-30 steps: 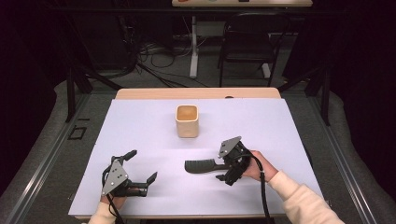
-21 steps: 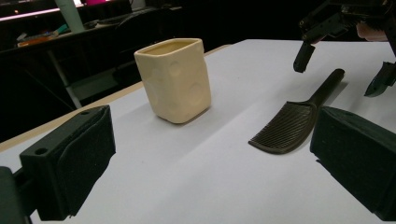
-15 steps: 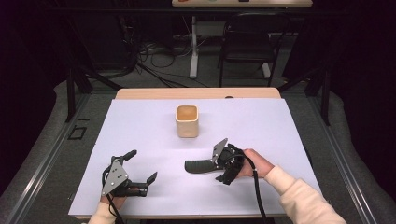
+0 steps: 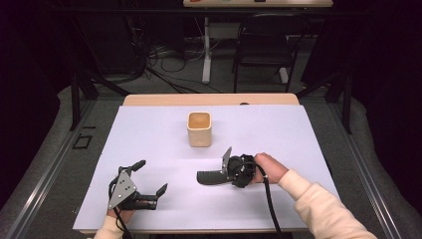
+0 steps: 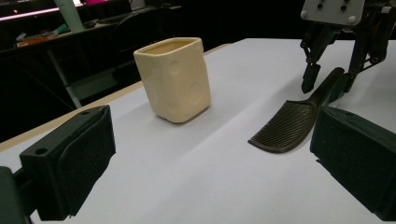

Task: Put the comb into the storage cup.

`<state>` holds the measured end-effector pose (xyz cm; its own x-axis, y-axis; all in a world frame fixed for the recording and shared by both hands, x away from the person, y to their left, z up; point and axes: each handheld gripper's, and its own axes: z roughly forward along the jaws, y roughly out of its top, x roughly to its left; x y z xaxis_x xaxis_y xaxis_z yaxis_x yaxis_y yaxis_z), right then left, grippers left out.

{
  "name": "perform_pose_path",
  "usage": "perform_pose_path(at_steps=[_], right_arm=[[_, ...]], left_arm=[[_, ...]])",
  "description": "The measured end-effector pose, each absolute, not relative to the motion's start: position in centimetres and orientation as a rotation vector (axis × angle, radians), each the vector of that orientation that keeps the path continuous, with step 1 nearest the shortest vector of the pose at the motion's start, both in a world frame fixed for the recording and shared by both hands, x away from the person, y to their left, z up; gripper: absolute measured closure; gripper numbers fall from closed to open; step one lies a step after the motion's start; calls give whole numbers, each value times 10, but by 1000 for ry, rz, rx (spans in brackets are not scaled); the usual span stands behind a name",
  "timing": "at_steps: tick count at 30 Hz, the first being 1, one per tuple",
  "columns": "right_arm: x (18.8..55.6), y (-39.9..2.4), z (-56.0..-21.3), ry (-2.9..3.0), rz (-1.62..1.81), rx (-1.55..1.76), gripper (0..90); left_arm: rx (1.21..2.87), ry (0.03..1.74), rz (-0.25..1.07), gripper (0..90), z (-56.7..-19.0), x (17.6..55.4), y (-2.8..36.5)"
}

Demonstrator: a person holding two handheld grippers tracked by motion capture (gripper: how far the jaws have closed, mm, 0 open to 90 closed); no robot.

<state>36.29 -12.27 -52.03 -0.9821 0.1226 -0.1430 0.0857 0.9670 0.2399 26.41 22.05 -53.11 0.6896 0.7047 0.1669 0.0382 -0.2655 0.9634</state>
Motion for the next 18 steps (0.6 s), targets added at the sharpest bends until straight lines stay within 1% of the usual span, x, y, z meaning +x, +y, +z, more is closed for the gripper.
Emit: perform_pose_path(at_steps=[2, 8, 9, 14, 18], right_arm=[[365, -119, -520, 2974, 313, 137, 616], [367, -113, -523, 2989, 236, 107, 650], [368, -110, -525, 2991, 205, 103, 677], [368, -107, -527, 2992, 167, 106, 684], [367, -106, -527, 2995, 156, 94, 710]], left_arm=[[1743, 594, 712, 0, -531, 264, 220], [1742, 593, 711, 0, -531, 264, 220], [1742, 593, 710, 0, -531, 264, 220], [1745, 595, 707, 0, -531, 265, 220], [1750, 594, 707, 0, -532, 265, 220]])
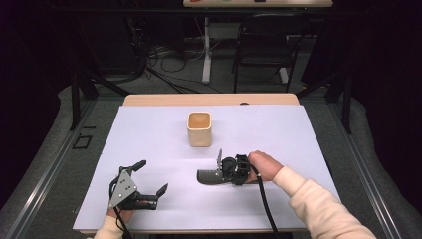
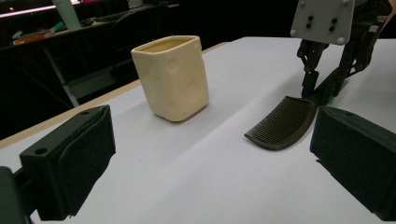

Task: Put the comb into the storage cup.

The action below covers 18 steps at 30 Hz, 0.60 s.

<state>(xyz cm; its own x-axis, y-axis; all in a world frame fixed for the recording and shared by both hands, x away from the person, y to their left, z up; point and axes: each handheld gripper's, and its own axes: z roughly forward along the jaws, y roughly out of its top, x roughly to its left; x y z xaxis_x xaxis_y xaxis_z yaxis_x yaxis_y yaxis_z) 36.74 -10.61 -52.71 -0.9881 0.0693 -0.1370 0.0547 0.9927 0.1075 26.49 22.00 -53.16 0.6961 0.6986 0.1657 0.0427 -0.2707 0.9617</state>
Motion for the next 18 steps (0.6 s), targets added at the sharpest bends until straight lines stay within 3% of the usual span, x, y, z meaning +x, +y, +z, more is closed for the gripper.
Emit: perform_pose_path(at_steps=[18], right_arm=[[359, -110, -514, 2962, 237, 78, 720]], left_arm=[[1753, 605, 707, 0, -532, 265, 220]])
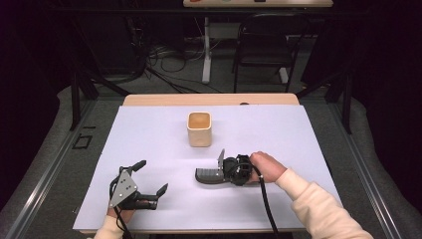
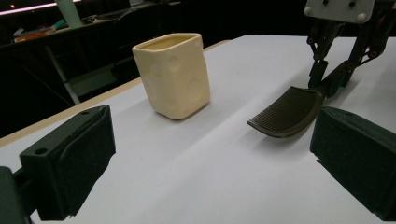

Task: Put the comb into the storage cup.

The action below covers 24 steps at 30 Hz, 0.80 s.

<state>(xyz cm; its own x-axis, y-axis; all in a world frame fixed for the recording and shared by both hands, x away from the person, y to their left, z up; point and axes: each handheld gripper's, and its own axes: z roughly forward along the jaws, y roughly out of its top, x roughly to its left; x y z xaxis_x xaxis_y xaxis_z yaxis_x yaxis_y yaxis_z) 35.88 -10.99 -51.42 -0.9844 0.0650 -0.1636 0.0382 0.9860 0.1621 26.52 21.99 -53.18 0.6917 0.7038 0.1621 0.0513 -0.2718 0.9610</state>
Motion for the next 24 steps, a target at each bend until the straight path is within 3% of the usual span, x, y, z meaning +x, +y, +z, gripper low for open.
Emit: perform_pose_path(at_steps=[24], right_arm=[[353, -150, -486, 2871, 553, 321, 720]], left_arm=[[1749, 618, 716, 0, -532, 266, 220]])
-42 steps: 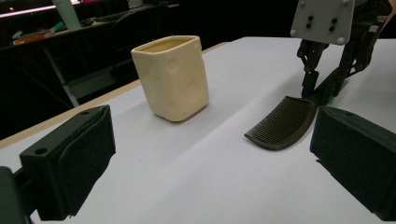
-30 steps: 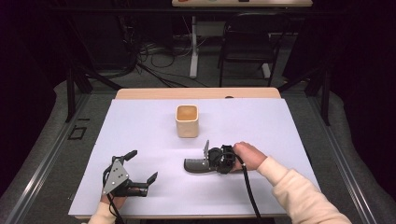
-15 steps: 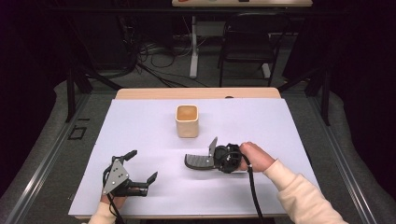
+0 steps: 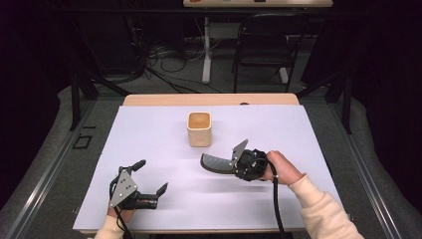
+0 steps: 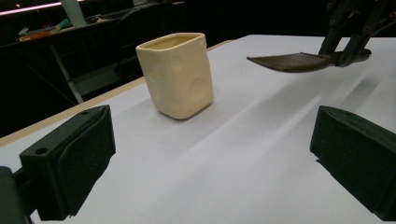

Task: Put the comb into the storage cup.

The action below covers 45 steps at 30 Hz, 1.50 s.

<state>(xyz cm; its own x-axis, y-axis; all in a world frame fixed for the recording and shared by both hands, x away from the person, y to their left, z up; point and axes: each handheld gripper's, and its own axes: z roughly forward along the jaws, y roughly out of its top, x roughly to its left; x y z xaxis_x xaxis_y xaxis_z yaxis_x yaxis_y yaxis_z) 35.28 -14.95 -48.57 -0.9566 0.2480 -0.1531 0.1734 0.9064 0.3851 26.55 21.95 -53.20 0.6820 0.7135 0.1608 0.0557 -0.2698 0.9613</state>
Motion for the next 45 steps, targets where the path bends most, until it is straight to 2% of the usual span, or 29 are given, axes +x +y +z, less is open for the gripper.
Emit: perform_pose_path(at_steps=[20, 45], right_arm=[[349, -181, -474, 2758, 791, 514, 720], [356, -194, -466, 2580, 952, 703, 721]], left_arm=[[1741, 630, 724, 0, -532, 266, 220], [1737, 627, 726, 0, -532, 265, 221]])
